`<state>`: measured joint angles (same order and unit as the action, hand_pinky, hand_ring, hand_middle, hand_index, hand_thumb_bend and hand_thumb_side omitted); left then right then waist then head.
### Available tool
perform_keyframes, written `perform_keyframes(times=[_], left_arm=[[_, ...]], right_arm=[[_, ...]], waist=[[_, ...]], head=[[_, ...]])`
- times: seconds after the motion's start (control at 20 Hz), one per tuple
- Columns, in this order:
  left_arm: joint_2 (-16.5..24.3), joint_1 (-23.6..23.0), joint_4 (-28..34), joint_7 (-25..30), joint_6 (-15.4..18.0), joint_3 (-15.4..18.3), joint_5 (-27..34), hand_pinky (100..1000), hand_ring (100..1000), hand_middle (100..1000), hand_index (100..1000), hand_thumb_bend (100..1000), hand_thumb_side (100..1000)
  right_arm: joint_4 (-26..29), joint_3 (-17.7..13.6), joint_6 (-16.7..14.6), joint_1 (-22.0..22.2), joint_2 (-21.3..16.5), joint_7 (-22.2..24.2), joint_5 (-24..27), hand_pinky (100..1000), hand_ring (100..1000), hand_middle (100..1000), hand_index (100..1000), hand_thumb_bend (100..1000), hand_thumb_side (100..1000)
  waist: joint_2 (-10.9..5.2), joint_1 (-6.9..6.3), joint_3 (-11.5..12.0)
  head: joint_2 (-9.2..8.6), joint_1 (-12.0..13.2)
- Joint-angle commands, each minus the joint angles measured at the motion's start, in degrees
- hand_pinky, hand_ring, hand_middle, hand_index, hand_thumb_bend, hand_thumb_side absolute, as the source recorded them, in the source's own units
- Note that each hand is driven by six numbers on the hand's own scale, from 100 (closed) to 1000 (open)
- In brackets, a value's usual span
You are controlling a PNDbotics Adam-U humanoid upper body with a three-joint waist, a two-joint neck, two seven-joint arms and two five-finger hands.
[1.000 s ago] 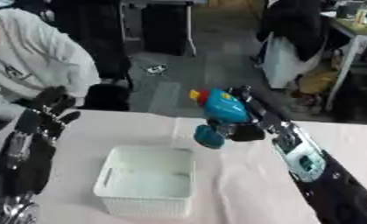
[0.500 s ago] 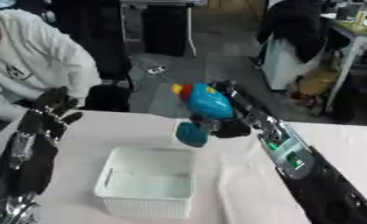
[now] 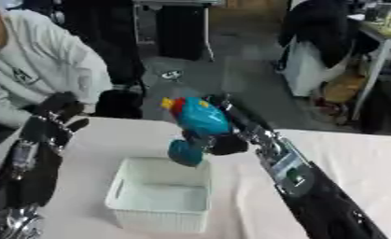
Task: Pick up objects on the table and place them in the box.
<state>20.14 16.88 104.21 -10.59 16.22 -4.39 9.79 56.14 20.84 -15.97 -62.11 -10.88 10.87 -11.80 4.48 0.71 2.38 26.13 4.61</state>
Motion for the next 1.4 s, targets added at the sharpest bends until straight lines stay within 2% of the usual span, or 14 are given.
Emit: perform_keyframes(times=[0.05, 0.5, 1.0, 1.15, 1.2, 1.3, 1.35, 1.4], left_arm=[[0.5, 1.4, 1.2, 0.3, 0.1, -0.1, 0.2, 860, 910, 958, 974, 302, 838], [0.1, 2.0, 1.3, 0.7, 0.1, -0.5, 0.4, 859, 910, 957, 974, 304, 837], [0.2, 2.0, 1.3, 0.8, 0.0, -0.6, 0.5, 859, 910, 957, 973, 303, 838], [0.1, 2.0, 1.3, 0.8, 0.0, -0.6, 0.5, 859, 910, 957, 973, 304, 837], [0.1, 2.0, 1.3, 0.8, 0.0, -0.6, 0.5, 859, 910, 957, 973, 304, 837], [0.1, 2.0, 1.4, 0.8, 0.0, -0.6, 0.5, 859, 910, 957, 973, 304, 838], [0.1, 2.1, 1.4, 0.8, 0.0, -0.6, 0.5, 859, 910, 957, 973, 304, 838], [0.1, 2.1, 1.4, 0.8, 0.0, -0.6, 0.5, 859, 910, 957, 973, 305, 837]], right_arm=[[0.3, -0.1, -0.4, -0.6, 0.5, 0.0, 0.4, 100, 100, 100, 114, 100, 212], [-1.1, 0.2, -1.5, 0.6, 1.7, 0.0, -0.9, 100, 100, 100, 114, 100, 215], [-3.3, -0.3, -4.0, 1.0, 2.1, -2.6, -6.2, 100, 100, 100, 128, 100, 204], [-3.3, -0.5, -5.3, 1.3, 2.0, -5.2, -10.7, 100, 100, 100, 205, 100, 259], [-3.4, -0.5, -5.9, 1.3, 2.1, -5.9, -12.0, 100, 100, 252, 386, 166, 330], [-3.8, -0.5, -7.0, 1.5, 2.2, -6.6, -14.0, 100, 257, 402, 532, 203, 372], [-4.0, -0.6, -7.3, 1.5, 2.3, -6.7, -14.9, 100, 295, 429, 560, 247, 346], [-4.3, -0.6, -7.5, 1.6, 2.3, -6.7, -15.6, 100, 435, 533, 661, 255, 428]], waist=[[-0.94, -0.19, 0.3], [-0.81, -0.15, 1.0], [-0.75, -0.15, 1.0], [-0.74, -0.14, 1.0], [-0.74, -0.13, 1.0], [-0.74, -0.12, 1.0], [-0.73, -0.13, 1.0], [-0.73, -0.13, 1.1]], head=[[-0.05, 0.3], [-0.12, 0.1], [-0.04, 0.3], [-0.02, 0.4], [-0.04, 0.5], [-0.06, 0.6], [-0.06, 0.6], [-0.07, 0.6]])
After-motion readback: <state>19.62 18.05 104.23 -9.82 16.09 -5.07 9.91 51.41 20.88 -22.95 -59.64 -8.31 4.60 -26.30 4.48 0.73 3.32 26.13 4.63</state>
